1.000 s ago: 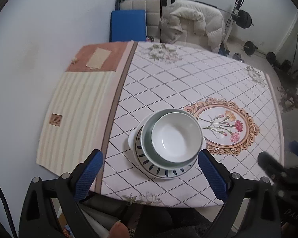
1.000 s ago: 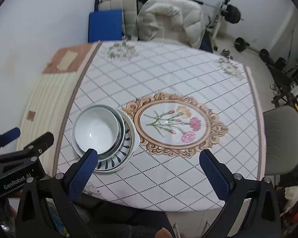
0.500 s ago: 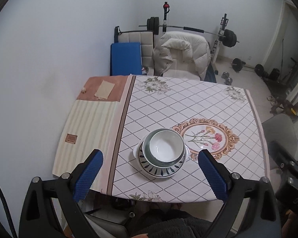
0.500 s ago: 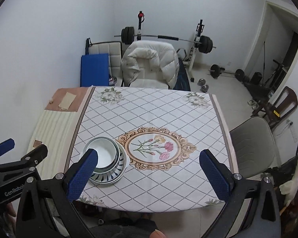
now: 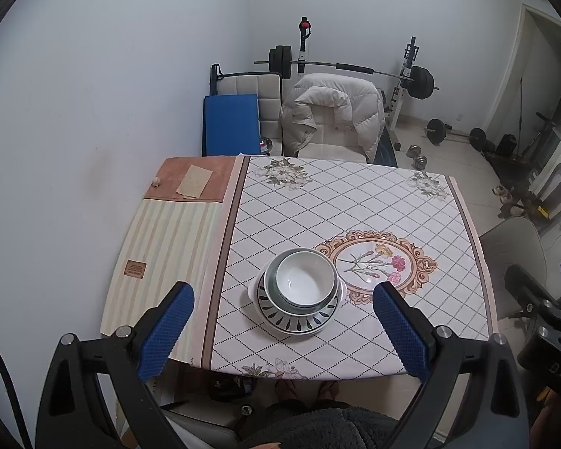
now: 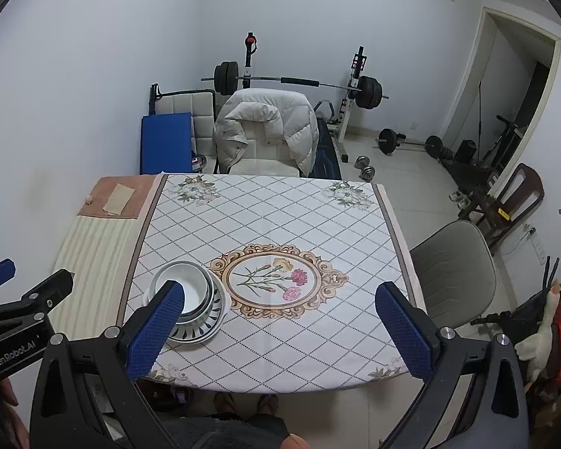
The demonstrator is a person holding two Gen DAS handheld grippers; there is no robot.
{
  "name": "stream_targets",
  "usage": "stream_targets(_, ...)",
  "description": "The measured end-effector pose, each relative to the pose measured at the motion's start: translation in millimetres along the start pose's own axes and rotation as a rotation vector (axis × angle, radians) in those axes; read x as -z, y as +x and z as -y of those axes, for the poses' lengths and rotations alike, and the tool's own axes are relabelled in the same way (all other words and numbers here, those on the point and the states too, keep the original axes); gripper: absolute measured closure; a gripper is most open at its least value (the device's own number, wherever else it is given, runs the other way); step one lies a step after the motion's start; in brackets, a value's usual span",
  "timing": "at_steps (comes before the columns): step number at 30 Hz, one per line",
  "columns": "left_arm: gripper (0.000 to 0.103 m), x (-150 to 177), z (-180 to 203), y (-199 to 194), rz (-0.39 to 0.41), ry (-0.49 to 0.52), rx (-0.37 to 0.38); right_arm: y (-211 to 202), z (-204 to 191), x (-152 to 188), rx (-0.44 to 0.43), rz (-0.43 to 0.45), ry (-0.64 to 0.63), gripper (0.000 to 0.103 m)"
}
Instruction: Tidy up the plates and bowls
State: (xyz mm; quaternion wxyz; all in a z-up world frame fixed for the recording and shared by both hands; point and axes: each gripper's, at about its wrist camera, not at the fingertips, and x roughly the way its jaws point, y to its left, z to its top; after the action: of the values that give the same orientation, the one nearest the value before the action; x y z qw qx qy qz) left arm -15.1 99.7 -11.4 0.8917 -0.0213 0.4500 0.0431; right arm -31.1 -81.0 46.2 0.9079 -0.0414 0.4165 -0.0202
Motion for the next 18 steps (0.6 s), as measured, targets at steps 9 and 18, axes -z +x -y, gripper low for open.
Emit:
stream_targets(9, 0.005, -2.6, 5.1, -1.9, 0.004, 0.011, -0.009, -1.5, -4.4, -5.7, 0.011, 0.016, -0.010, 0.000)
stream_targets(18, 0.005, -3.0, 6.4, -1.6, 0.001, 0.008, -0.007, -0.4, -4.8, -6.3, 0.023, 0.017, -0.011, 0.000)
